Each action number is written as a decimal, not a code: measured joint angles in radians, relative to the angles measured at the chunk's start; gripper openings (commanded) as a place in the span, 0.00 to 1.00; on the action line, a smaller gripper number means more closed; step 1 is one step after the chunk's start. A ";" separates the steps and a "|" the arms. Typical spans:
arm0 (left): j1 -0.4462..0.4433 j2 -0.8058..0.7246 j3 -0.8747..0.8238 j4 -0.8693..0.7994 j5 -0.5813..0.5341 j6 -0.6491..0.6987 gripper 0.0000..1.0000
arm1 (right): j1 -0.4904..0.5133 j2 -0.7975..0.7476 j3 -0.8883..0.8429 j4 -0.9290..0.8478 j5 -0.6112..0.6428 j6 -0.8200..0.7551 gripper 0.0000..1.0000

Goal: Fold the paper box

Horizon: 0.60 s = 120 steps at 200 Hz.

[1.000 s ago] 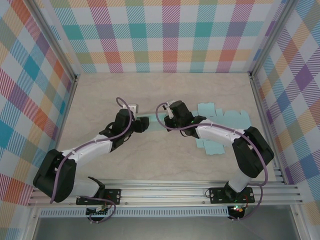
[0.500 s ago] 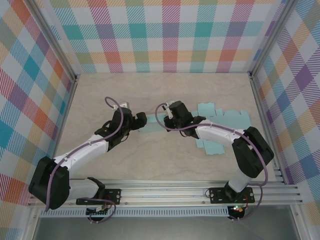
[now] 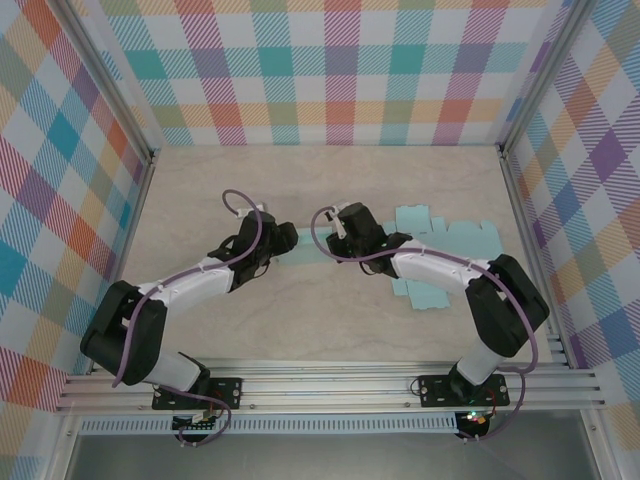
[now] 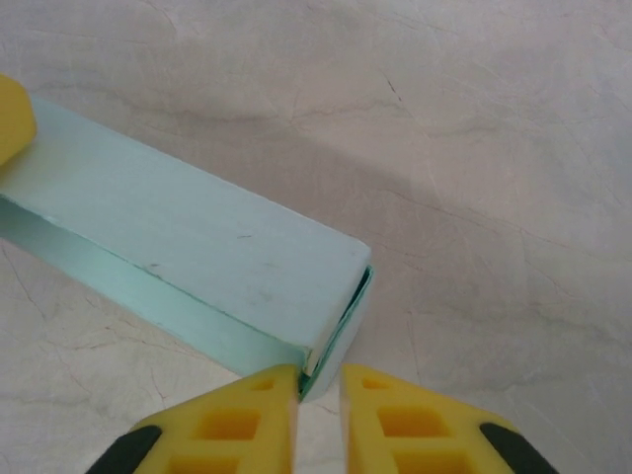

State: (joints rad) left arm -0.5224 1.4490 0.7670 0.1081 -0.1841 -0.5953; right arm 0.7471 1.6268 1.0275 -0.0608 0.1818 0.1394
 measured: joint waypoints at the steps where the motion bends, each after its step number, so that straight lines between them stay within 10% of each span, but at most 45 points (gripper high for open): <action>1: 0.000 0.000 -0.001 0.002 0.000 -0.001 0.65 | 0.000 -0.002 0.000 -0.002 -0.001 0.004 0.30; 77: -0.019 -0.006 -0.122 0.215 -0.033 -0.045 0.50 | 0.001 -0.158 -0.009 -0.060 -0.040 0.212 0.87; 120: -0.020 -0.012 -0.170 0.292 -0.055 -0.052 0.40 | 0.000 -0.064 0.120 -0.145 -0.011 0.296 1.00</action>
State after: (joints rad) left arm -0.5423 1.4372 0.5968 0.4000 -0.2386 -0.6472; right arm 0.7467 1.5627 1.1477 -0.2062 0.1711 0.4351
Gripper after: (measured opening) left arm 0.420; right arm 0.995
